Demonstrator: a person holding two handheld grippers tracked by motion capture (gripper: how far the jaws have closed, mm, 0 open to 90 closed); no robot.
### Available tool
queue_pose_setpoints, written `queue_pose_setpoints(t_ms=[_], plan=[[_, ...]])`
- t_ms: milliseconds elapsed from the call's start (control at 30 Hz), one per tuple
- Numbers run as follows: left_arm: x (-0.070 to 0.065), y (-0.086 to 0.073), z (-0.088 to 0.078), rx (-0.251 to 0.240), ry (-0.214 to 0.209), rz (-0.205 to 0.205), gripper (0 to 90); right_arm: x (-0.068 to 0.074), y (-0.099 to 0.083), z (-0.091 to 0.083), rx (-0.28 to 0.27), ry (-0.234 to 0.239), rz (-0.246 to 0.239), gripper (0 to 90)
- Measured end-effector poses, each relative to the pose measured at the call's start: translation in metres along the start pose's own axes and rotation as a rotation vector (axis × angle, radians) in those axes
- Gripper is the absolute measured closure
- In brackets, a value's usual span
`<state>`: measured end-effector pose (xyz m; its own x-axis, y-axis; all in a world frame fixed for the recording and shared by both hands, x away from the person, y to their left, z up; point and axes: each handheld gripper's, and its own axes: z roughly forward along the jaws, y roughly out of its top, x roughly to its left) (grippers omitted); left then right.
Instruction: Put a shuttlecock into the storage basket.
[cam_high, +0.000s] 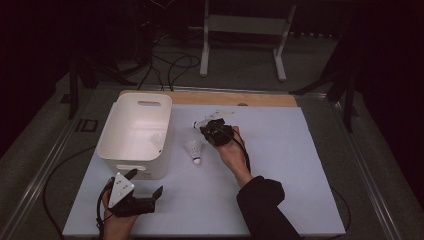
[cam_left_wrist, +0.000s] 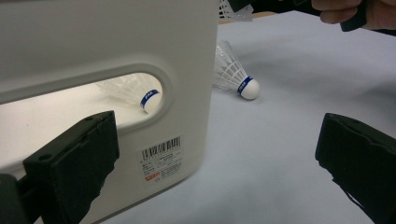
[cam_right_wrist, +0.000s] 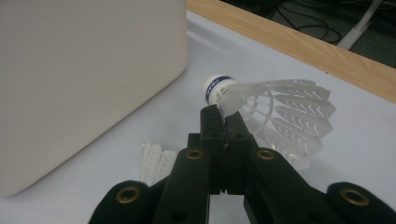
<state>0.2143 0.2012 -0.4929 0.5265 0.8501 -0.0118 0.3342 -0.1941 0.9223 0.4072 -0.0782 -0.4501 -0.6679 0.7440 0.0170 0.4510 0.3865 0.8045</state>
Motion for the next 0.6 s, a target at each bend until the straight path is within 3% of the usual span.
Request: queue_pose_setpoints(t_ms=[600], plan=[[-0.0005,-0.0001,0.0004,-0.001,-0.001,-0.003,0.1,0.004,0.0041,-0.0063,-0.02,0.001,0.002,89.5]])
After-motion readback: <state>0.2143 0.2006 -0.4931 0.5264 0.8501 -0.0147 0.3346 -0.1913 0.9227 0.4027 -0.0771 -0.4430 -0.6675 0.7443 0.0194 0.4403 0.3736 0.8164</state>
